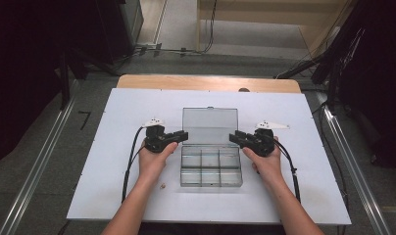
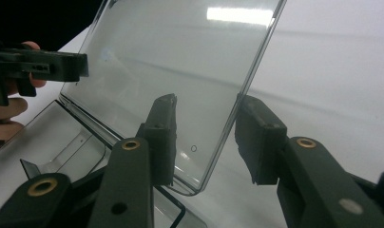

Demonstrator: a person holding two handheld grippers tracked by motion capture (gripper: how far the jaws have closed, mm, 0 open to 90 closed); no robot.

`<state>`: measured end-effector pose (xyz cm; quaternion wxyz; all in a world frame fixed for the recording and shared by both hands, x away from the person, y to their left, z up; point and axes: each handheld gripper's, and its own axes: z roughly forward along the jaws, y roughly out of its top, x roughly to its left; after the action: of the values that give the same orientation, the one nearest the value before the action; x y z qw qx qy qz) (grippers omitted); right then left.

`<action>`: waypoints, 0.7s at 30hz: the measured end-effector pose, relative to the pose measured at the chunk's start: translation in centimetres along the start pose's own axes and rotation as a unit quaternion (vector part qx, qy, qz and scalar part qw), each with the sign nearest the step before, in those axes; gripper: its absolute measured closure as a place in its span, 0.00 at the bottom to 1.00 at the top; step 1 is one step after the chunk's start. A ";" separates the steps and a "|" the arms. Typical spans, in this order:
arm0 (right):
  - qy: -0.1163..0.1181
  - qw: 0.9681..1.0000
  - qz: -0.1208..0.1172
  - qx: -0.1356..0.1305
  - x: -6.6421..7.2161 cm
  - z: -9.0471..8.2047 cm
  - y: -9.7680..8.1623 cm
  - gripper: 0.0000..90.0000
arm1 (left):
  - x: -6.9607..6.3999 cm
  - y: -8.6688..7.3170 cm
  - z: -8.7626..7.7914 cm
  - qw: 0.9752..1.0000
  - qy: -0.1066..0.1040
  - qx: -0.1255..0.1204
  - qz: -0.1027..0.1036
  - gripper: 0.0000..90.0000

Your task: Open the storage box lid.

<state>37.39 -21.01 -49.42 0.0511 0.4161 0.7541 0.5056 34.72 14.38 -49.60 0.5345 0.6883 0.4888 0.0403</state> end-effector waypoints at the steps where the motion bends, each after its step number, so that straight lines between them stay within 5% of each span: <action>1: 0.003 1.000 0.003 0.000 -0.1 0.0 0.0 0.64 | 0.1 0.0 0.0 1.000 -0.002 0.001 -0.002 0.78; 21: 0.026 0.998 0.048 0.028 -1.0 0.7 -0.3 0.54 | 0.5 -0.4 0.7 0.999 -0.014 0.033 -0.036 0.65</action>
<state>38.15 -21.24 -50.34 -0.0046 0.4404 0.7481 0.4964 35.19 14.24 -50.46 0.5194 0.6880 0.5068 -0.0044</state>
